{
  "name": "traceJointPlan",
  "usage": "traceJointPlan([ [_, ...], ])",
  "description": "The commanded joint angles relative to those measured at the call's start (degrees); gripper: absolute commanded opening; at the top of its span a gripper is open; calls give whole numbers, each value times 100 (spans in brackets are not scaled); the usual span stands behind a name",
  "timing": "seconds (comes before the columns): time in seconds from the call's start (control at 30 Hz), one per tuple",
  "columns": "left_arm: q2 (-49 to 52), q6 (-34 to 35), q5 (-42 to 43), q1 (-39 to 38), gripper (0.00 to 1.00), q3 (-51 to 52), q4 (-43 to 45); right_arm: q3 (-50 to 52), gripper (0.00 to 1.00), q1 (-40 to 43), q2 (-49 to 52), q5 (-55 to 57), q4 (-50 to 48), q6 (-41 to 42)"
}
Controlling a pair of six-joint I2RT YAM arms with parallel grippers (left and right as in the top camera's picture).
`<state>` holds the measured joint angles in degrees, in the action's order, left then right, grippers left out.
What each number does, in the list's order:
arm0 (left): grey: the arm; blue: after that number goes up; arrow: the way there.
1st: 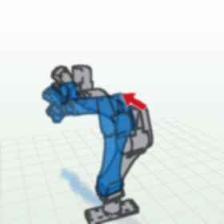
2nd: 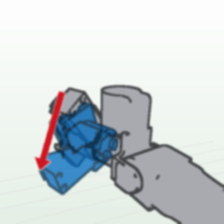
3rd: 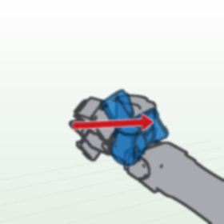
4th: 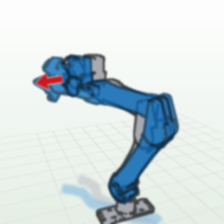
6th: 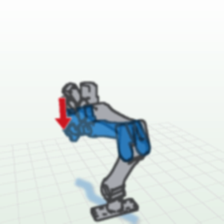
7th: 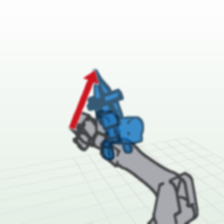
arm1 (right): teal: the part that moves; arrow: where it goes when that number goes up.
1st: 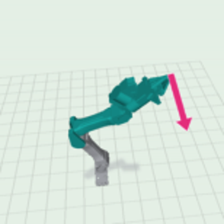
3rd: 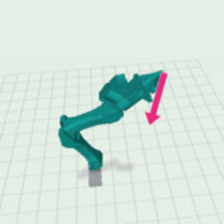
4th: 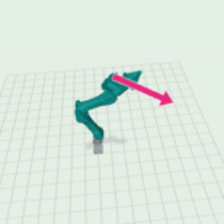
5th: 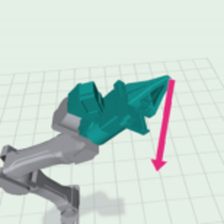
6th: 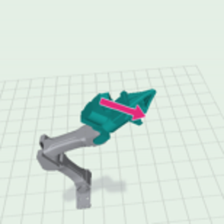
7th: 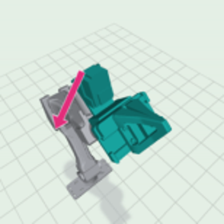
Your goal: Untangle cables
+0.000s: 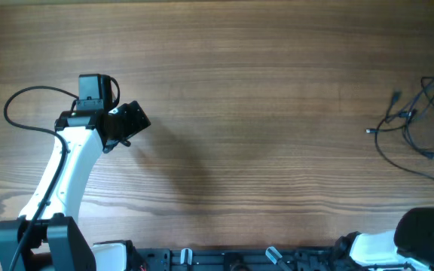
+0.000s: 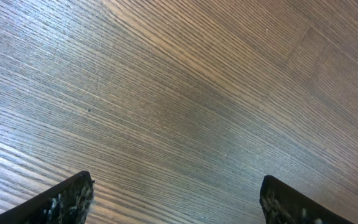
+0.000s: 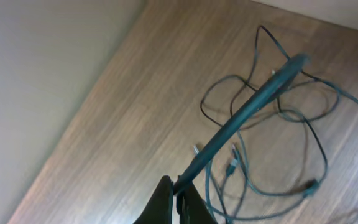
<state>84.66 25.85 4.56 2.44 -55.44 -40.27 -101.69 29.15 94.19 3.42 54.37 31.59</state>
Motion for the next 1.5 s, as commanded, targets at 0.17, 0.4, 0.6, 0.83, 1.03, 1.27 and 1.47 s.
traceJointPlan([
  [0.17,-13,35,55,31,87,39,-31,-15,60,4,988,-94,-4,26],
  [0.4,-13,35,52,31,88,39,-28,-15,77,2,1287,-96,225,-11],
  [0.6,-13,35,52,31,88,39,-24,-17,85,0,1287,-101,431,-11],
  [0.83,-13,35,487,28,88,39,673,20,92,-37,1298,-1062,730,-85],
  [1.03,-13,-13,1008,-538,86,39,1355,20,100,-719,1298,-2417,588,-1296],
  [1.27,-13,-245,42,-1517,89,39,1425,20,100,-2208,1331,-2173,612,-1980],
  [1.47,-13,-334,-857,-1711,100,39,494,20,100,-3536,1331,-1049,1272,-2262],
])
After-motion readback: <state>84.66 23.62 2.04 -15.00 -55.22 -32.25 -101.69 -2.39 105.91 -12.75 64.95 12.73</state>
